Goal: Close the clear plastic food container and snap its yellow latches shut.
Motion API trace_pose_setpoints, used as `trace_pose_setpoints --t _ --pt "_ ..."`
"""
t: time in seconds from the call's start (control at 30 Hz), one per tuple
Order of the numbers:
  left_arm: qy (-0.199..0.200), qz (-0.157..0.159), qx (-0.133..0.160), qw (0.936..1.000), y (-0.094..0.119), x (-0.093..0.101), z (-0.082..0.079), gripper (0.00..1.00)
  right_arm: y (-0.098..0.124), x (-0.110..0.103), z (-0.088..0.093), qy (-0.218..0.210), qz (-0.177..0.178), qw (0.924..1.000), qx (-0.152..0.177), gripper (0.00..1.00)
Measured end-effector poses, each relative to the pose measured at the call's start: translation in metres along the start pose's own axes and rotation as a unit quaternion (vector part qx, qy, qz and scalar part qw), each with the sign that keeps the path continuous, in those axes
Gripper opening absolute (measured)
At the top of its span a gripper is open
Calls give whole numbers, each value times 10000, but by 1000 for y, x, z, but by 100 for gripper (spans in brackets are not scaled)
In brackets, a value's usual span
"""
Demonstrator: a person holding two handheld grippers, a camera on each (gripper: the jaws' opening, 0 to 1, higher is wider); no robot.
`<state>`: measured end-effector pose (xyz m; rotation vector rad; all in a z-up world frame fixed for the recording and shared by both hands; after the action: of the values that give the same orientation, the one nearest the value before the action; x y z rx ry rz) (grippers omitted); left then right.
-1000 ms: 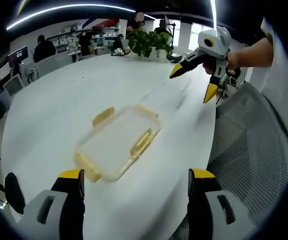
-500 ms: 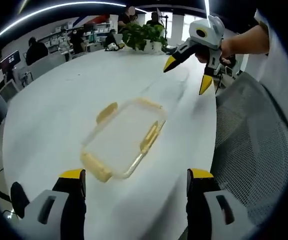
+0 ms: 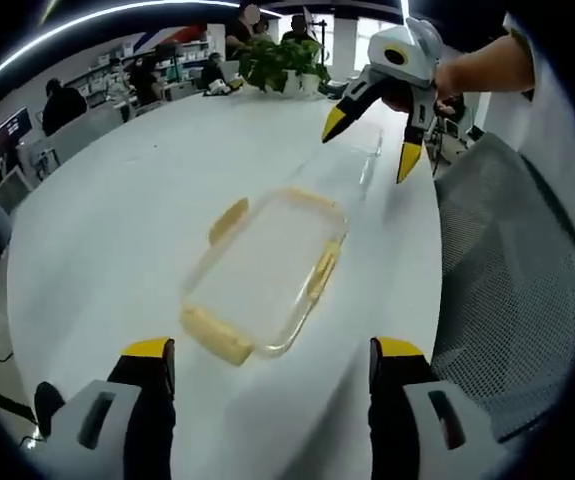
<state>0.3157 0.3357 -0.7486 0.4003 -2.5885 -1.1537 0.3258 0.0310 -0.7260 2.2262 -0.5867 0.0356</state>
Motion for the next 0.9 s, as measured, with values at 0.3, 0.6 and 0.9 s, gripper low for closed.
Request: trace_pose_setpoints --t 0.3,0.6,0.9 --pt "-204 125 -324 9992 -4 -7 2 78 -12 3 -3 1 -59 10000 -57 62" --pt "-372 164 -449 9982 -8 -14 0 78 -20 6 -7 20 -126 9999 -68 61" --pt "-588 232 -654 9959 -11 -18 -3 77 -28 7 -11 209 -194 9995 -157 60"
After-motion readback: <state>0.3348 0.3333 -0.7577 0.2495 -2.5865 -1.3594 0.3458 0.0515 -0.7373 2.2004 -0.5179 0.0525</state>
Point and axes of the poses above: the point that each gripper's makers call its tool centre point, and the gripper's own axes: y roughly backward along the fingers, x roughly to its right, z roughly out of its underside, the point moved 10 cm from there along y, roughly backward along the fingers, and after that the axes turned 12 degrees about z, right-handed, at the moved point
